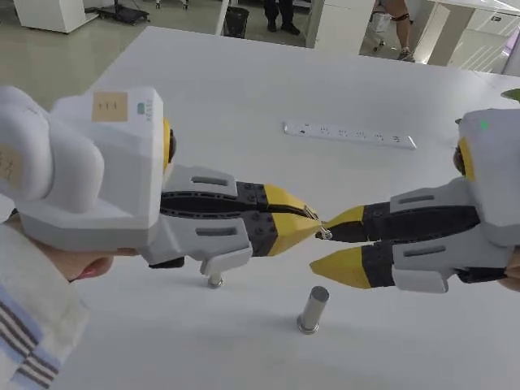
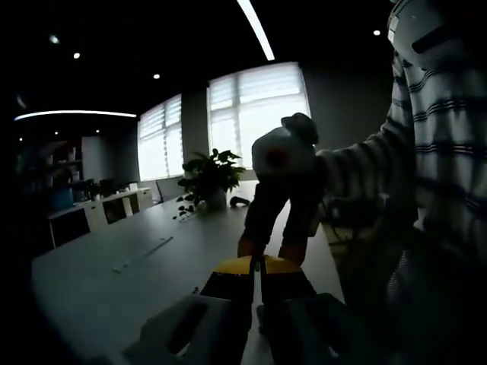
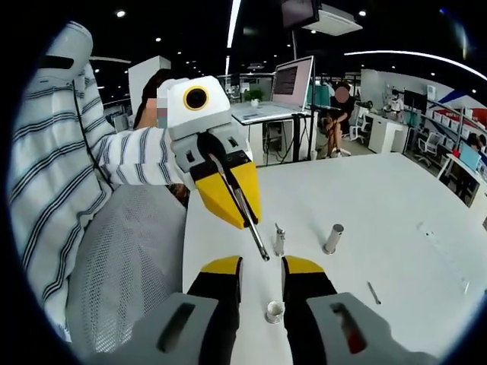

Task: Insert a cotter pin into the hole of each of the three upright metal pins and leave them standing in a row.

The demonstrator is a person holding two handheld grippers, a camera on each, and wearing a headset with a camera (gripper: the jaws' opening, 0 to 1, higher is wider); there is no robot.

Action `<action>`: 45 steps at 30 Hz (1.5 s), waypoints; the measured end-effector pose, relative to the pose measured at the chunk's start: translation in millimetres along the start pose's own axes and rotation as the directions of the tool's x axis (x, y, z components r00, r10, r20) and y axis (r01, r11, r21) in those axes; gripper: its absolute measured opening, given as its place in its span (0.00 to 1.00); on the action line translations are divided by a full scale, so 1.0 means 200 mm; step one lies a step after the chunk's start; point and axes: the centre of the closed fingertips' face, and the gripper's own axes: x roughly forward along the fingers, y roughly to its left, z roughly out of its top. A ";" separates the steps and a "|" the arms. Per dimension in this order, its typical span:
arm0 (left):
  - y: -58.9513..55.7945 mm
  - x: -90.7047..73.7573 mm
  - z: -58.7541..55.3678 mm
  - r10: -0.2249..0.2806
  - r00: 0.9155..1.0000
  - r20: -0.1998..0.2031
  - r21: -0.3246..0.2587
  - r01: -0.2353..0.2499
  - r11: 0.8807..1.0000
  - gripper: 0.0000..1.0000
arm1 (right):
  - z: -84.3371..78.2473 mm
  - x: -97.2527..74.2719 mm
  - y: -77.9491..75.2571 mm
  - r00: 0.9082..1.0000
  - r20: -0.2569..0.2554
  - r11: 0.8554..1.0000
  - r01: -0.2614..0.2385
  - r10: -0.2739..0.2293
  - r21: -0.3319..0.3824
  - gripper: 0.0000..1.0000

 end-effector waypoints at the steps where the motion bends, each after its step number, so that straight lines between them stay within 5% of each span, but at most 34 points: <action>1: 0.00 0.00 0.00 0.000 1.000 0.000 0.000 0.000 1.000 0.00 | 0.00 0.00 0.00 1.000 -0.001 1.000 -0.004 0.004 -0.002 0.14; 12: -0.02 0.00 -0.02 -0.022 1.000 -0.010 -0.011 0.022 1.000 0.00 | 0.00 -0.01 0.01 1.000 0.007 1.000 -0.010 0.010 -0.005 0.00; 45: -0.07 -0.01 -0.08 -0.079 0.996 -0.034 -0.067 0.077 0.995 0.00 | -0.02 -0.07 0.05 0.997 -0.050 0.997 -0.053 0.051 -0.052 0.00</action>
